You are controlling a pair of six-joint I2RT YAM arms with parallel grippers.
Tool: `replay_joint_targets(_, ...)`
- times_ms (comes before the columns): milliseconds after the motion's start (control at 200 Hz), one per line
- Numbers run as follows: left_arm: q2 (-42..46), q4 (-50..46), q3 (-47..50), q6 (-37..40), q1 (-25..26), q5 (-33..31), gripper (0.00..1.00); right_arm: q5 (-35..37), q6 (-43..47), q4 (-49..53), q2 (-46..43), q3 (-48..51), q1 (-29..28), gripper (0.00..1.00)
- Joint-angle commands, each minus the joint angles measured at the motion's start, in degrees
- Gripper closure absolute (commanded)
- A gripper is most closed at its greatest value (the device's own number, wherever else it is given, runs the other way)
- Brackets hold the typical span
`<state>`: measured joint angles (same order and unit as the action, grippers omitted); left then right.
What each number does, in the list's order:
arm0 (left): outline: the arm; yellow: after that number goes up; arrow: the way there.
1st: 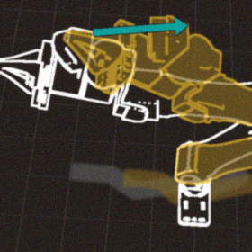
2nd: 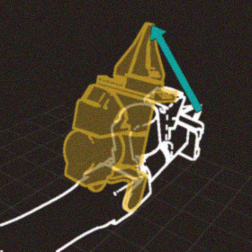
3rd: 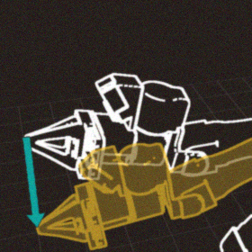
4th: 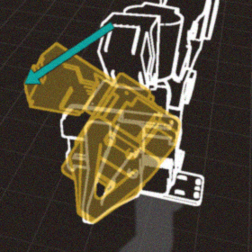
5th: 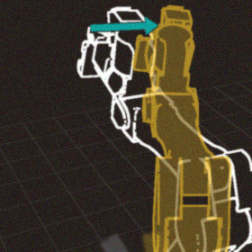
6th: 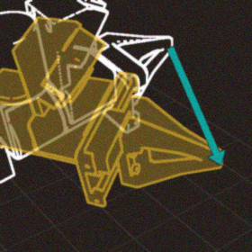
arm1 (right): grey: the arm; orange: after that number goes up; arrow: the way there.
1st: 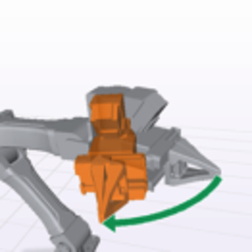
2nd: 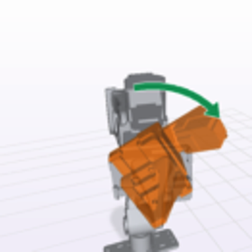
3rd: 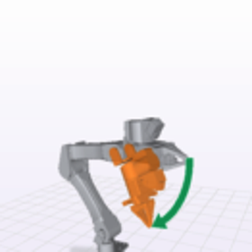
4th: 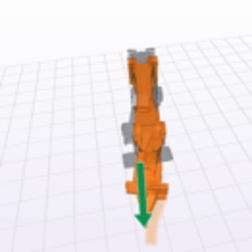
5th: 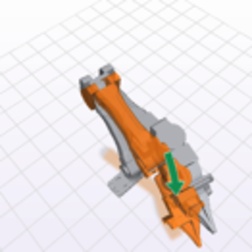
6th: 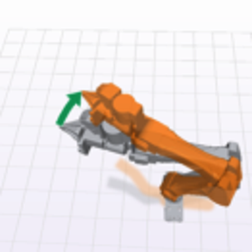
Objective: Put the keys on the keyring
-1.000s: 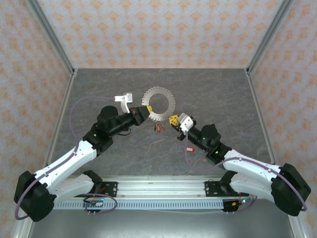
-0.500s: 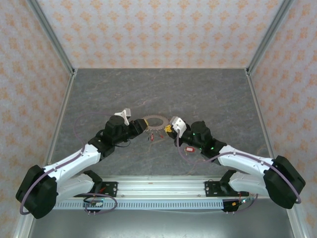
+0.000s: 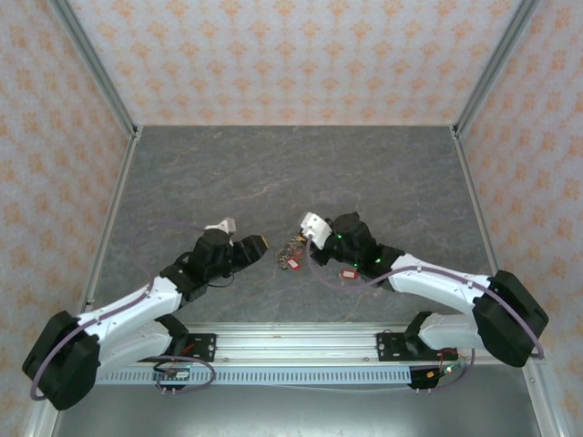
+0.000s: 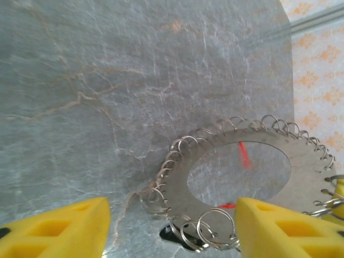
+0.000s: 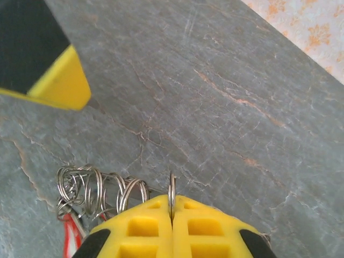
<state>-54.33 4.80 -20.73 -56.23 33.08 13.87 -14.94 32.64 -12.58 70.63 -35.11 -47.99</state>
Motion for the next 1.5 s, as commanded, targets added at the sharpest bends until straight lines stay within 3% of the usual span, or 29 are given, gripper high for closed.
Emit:
replay_joint_targets(0,6.6,-5.8,0.7,2.9,0.5,-7.8,0.34,8.4,13.8,7.3,1.2,-2.8,-4.9,1.00)
replay_joint_targets(155,14.4,-9.9,0.5,7.5,0.5,-14.4,0.27,17.5,24.1,4.0,3.6,-1.6,-10.7,1.00)
replay_joint_targets(305,19.3,-9.7,1.7,10.4,0.5,-18.8,0.23,18.8,28.5,-1.9,3.1,1.1,-12.5,1.00)
replay_joint_targets(380,21.3,-9.0,2.2,11.9,0.5,-19.4,0.23,17.8,24.7,-4.7,2.4,1.8,-12.4,1.00)
replay_joint_targets(445,22.5,-6.2,2.9,14.2,0.5,-17.7,0.23,11.3,19.8,-1.9,1.0,0.6,-10.8,1.00)
replay_joint_targets(515,23.3,-3.2,3.5,16.8,0.5,-15.4,0.23,-1.6,13.2,1.2,-0.8,-0.5,-6.8,1.00)
replay_joint_targets(616,23.5,-0.9,3.0,21.1,0.5,-13.1,0.24,-16.8,2.8,-1.9,-2.1,0.2,0.1,1.00)
replay_joint_targets(736,22.8,1.6,1.7,29.1,0.5,-8.8,0.25,-27.7,-1.0,0.7,-1.5,-1.6,5.6,1.00)
replay_joint_targets(881,19.3,4.5,-0.6,38.4,0.5,-1.5,0.32,-33.2,0.2,1.4,-0.9,-2.0,9.2,1.00)
replay_joint_targets(1121,12.2,7.8,-3.2,54.0,0.6,11.3,0.55,-40.4,5.7,7.0,0.1,-4.7,13.4,1.00)
replay_joint_targets(1271,9.2,11.5,-3.4,55.6,0.6,11.5,0.57,-43.3,9.8,12.3,1.4,-7.1,14.6,1.00)
replay_joint_targets(1496,1.5,13.3,-6.8,57.0,0.8,19.4,0.61,-40.1,16.5,17.5,3.2,-9.9,14.4,1.00)
